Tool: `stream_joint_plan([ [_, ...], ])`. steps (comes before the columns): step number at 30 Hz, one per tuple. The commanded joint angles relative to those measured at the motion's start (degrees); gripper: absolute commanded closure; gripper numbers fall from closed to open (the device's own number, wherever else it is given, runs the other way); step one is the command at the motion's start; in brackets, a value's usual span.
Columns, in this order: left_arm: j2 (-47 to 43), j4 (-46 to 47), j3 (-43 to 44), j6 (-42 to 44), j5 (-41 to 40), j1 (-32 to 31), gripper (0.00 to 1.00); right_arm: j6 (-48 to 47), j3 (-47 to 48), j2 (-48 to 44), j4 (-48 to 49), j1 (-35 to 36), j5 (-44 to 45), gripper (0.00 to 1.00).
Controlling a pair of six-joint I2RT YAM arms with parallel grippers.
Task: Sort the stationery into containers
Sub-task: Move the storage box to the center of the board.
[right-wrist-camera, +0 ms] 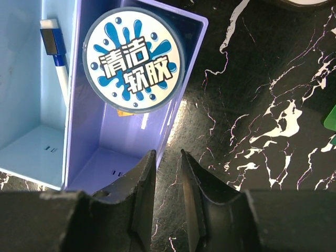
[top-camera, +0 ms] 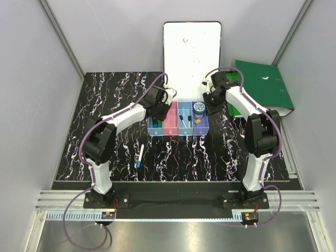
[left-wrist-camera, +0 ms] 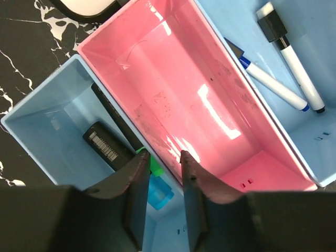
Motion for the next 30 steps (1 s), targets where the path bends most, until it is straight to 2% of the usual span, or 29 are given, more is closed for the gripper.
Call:
stream_joint_plan([
  [1,0.78,1.35,1.68,-0.61,-1.57,0.00,0.78,0.20,1.29,-4.01,0.98,0.40,-1.00,0.67],
  [2,0.78,1.26,1.51,-0.52,-1.75,0.00,0.81,0.29,1.29,-4.27,1.06,0.40,-1.09,0.67],
  [3,0.78,1.26,1.42,-0.43,-1.93,0.00,0.88,0.38,1.38,-4.27,1.06,0.40,-1.18,0.67],
  [7,0.87,0.82,0.72,-0.52,-2.98,-0.09,1.00,0.73,1.82,-4.89,1.06,0.40,-1.18,0.67],
  [19,-0.27,-2.77,-2.71,1.33,-11.94,1.76,1.00,0.82,2.17,-5.86,1.32,0.40,-1.27,0.68],
  [30,-3.96,-4.45,-6.05,2.47,-12.56,10.19,1.00,0.91,2.87,-5.42,1.68,0.40,-1.70,0.68],
])
